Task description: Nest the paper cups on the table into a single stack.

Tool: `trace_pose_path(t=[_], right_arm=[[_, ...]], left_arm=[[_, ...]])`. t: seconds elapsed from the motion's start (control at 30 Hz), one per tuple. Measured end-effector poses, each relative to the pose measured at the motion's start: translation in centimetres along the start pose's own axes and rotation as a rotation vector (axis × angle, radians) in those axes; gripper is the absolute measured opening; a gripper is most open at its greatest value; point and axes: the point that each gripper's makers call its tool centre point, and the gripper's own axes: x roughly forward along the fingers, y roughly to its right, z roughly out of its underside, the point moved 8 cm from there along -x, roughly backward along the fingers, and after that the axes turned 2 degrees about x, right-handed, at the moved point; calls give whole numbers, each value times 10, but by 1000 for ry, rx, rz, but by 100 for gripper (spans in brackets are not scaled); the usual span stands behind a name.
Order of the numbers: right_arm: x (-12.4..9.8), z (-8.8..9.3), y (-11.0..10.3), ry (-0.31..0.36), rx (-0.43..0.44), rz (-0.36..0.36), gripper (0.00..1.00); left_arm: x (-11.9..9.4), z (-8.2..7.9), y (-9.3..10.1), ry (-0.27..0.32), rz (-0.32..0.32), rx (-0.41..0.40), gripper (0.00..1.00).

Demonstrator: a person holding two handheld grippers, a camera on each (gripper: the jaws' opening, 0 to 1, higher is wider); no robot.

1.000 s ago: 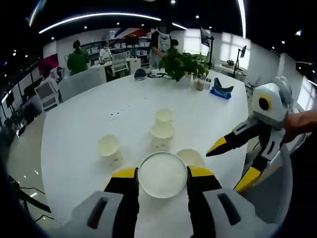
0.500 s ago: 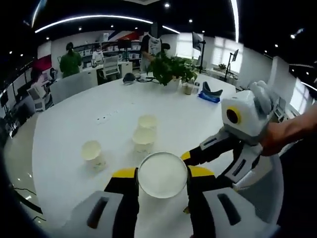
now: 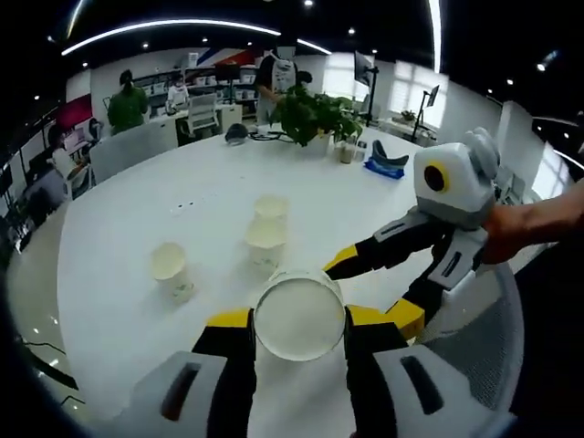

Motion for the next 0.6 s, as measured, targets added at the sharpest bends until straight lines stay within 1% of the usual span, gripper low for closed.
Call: trace_pose_path(t=[0.1,0.13,0.2,0.27,0.3,0.33,0.4,0.5,0.6], right_arm=[[-3,3,-2,-12,-33,-8,55],[-5,5,-6,-12,-42,-17,54],[-4,3,-6,-12,-61,-26,54],[-8,2,-8,-8,-85,-39,53],[-11,2,-11,-4,-97,-48,52],[-12,2,-13,0,-103,-53,51],[-13,1,-14,9,-114,-63,48],[-14,-1,-16,21,-133,-79,45],[-15,-1,-17,11,-153,-95,42]], left_arm=[[0,4,-2,-3,12,-1,36],[-2,4,0,-11,16,9,36],[-4,7,2,-19,25,18,36],[-5,9,2,-24,32,15,36],[-5,10,1,-24,34,13,36],[-5,15,-3,-25,45,-1,36],[-7,19,-4,-27,57,-26,36],[-9,25,-4,-44,62,-23,35],[-12,29,-2,-66,76,-12,35]])
